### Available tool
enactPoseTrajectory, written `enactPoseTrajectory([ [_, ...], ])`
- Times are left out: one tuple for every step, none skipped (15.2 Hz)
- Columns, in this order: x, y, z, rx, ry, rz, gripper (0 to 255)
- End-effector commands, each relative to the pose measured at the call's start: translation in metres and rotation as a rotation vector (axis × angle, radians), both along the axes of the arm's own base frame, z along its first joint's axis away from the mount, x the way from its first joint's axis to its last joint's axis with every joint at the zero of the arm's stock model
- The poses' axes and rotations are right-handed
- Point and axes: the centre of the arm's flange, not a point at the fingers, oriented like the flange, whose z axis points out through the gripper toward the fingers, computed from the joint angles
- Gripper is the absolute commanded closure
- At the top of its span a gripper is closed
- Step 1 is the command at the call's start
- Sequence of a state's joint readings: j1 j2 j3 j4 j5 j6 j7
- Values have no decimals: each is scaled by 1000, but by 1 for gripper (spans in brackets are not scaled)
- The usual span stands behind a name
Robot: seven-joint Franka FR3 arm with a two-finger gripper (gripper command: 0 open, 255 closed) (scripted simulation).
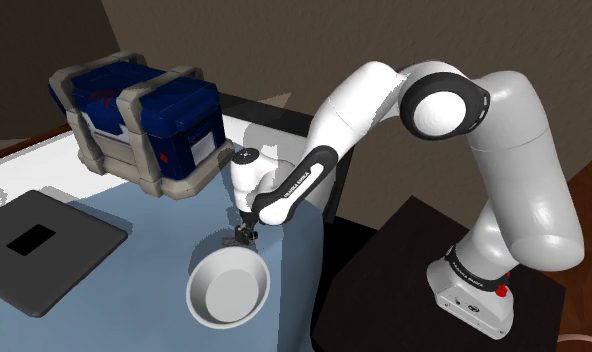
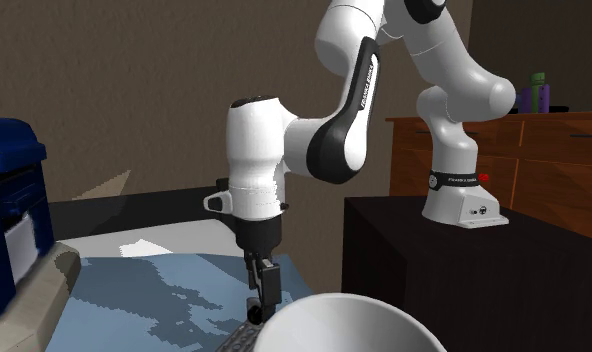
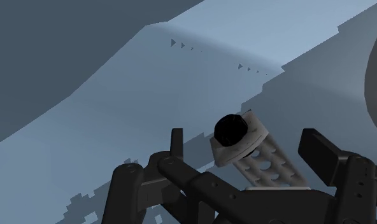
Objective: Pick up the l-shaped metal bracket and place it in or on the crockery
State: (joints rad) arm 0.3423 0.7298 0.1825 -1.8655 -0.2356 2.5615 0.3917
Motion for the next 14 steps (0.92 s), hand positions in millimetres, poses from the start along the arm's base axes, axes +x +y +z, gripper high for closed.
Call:
enactPoseTrajectory([
  [0,0,0,0,0,0,0],
  [0,0,0,0,0,0,255],
  [0,0,0,0,0,0,255],
  [0,0,0,0,0,0,255],
  [0,0,0,0,0,0,255],
  [0,0,0,0,0,0,255],
  [0,0,0,0,0,0,255],
  [0,-1,1,0,0,0,255],
  [0,-1,0,0,0,0,255],
  [-1,-1,1,0,0,0,255],
  [0,0,0,0,0,0,255],
  [0,0,5,0,0,0,255],
  [0,0,10,0,0,0,255],
  [0,0,16,0,0,0,255],
])
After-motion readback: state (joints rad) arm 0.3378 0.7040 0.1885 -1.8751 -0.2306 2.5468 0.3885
